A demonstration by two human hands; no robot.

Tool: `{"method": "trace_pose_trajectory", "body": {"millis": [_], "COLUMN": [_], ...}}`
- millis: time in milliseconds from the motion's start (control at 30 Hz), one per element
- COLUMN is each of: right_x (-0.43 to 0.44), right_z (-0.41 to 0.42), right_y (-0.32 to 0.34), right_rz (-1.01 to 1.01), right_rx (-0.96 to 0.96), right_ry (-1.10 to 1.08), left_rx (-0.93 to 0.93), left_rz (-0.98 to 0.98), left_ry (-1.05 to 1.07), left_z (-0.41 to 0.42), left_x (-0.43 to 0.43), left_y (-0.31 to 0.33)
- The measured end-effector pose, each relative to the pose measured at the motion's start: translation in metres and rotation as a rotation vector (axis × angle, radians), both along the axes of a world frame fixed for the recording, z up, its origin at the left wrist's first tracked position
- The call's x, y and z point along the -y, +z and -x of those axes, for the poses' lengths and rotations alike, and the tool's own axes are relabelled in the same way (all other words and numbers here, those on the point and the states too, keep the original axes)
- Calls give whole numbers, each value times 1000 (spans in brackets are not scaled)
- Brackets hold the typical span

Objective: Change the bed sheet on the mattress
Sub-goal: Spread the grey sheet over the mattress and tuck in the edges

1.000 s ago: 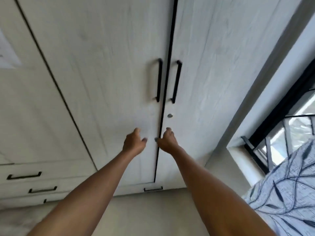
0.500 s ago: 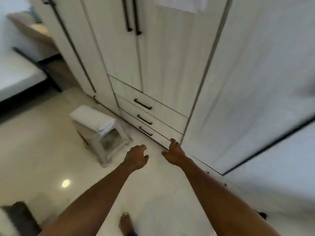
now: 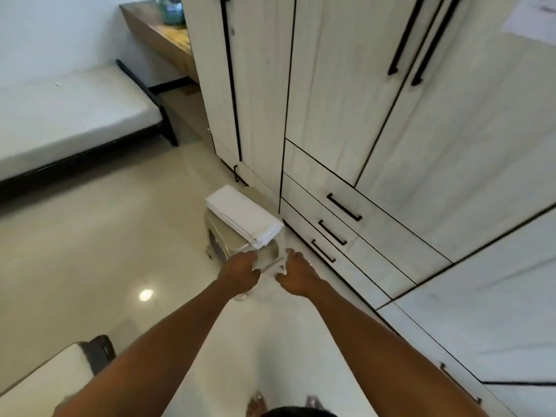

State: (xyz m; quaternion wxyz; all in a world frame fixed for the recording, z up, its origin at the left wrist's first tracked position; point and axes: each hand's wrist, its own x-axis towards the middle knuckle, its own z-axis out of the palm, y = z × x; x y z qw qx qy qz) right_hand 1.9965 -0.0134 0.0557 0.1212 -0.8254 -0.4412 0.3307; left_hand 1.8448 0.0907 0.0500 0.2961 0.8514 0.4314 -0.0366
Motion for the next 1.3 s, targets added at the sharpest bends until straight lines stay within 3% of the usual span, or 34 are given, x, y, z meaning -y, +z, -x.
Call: {"method": "trace_pose_trajectory", "body": {"millis": [167,700,867,1000,1167,1300], "right_x": [-71,-316,-382,-441,-509,-538], "right_z": [15,-39,-50,-34,7,3], "right_y": [-12,-92,-131,-193,-270,-290], "right_rz": [44,252,304,363,440,367], "right_rx": [2,4,4,-16,100,316], "right_ry": [113,170,62,-44,-323,-497], "left_rx": [-10,-145,-288,-418,-514,-522], "left_rz": [-30,42,114,219,543,726], "left_ry": [7,-116,-310,-429,-430,-434], "left_z": [5,-34,-68,-97,-121,-148], "left_x": [-70,-361,-463,-538,-604,-634], "left_y": [10,-41,-90,-168,-235,-262]}}
